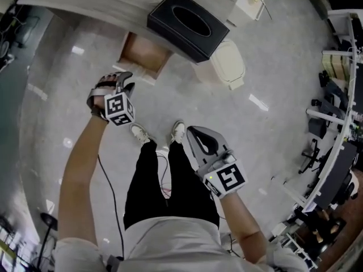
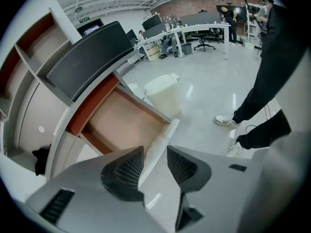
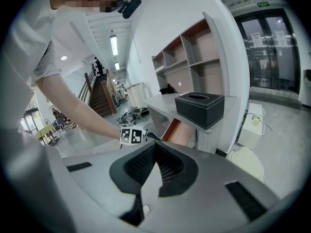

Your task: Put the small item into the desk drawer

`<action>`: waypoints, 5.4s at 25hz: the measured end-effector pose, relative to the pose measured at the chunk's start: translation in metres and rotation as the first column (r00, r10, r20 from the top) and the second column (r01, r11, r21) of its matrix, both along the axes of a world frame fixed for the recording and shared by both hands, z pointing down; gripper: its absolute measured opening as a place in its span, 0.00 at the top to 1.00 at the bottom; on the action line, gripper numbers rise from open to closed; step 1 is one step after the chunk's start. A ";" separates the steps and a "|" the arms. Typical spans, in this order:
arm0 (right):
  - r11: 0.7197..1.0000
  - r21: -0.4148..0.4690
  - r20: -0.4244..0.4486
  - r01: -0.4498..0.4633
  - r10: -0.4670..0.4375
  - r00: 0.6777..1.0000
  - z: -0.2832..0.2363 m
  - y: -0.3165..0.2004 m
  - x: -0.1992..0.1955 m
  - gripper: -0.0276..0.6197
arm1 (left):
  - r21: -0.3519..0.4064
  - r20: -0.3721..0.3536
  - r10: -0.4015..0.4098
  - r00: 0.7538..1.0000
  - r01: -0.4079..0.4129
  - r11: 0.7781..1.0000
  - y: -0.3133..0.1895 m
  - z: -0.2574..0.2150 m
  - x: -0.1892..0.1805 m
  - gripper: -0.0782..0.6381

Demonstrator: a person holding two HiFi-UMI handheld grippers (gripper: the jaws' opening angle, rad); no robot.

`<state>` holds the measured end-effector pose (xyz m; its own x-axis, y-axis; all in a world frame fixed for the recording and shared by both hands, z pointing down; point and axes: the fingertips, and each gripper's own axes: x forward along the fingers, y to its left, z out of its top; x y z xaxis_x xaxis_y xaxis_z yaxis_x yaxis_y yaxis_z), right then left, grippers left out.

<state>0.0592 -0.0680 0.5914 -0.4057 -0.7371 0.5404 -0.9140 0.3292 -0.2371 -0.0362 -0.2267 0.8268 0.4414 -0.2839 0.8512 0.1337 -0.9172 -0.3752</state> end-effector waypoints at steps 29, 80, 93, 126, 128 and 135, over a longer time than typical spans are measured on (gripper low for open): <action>0.995 -0.070 0.029 0.068 -0.066 0.997 0.056 0.003 0.000 0.92 | 0.054 0.153 0.084 0.985 -0.094 0.994 -0.018 0.043 0.006 0.67; 0.985 0.123 0.031 0.123 -0.128 0.991 -0.050 0.047 0.074 0.92 | 0.097 0.055 -0.326 0.944 0.320 0.942 0.010 -0.076 0.006 0.86; 0.961 0.215 0.049 0.176 -0.191 0.980 -0.114 0.044 0.083 0.92 | -0.010 -0.315 -0.514 0.798 0.539 0.843 0.056 -0.200 0.014 0.86; 0.913 0.381 0.045 0.149 -0.180 0.983 -0.221 -0.008 0.050 0.92 | -0.352 -0.865 -0.501 0.018 0.689 0.634 0.137 -0.500 -0.112 0.86; 0.910 0.394 0.046 0.127 -0.157 0.986 -0.229 -0.011 0.054 0.92 | -0.354 -0.871 -0.491 -0.002 0.696 0.625 0.143 -0.506 -0.127 0.86; 0.905 0.423 0.063 0.038 -0.071 0.995 -0.249 -0.015 0.068 0.92 | -0.345 -0.885 -0.463 -0.041 0.725 0.595 0.163 -0.520 -0.170 0.87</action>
<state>0.1268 -0.0830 0.3422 -0.4791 -0.8647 0.1509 -0.8766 0.4625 -0.1330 -0.2061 -0.0635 0.3069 0.3607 -0.9323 -0.0275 -0.9287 -0.3617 0.0814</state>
